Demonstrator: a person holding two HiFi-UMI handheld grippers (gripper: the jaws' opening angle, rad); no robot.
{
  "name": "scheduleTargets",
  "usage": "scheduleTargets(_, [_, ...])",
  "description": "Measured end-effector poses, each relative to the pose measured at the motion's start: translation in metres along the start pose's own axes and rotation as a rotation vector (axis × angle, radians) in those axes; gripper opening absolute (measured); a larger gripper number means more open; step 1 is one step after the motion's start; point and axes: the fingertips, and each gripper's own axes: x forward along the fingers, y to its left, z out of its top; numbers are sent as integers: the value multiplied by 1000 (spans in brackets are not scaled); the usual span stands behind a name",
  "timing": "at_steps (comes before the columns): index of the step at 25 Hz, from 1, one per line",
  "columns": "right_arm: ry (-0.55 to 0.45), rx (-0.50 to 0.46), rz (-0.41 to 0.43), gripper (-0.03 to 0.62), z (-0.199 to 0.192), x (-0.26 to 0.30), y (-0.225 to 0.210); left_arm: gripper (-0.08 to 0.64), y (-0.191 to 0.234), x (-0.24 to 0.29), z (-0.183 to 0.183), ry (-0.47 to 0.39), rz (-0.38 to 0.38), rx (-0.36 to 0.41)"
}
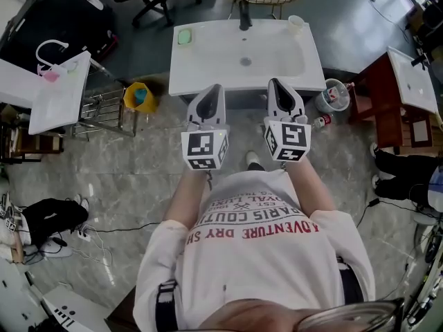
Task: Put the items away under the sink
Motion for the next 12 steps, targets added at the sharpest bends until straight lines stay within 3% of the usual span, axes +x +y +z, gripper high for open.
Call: scheduleTargets(12, [-7, -5, -7, 25, 2, 7, -7, 28, -5, 10, 3, -6, -28, 19])
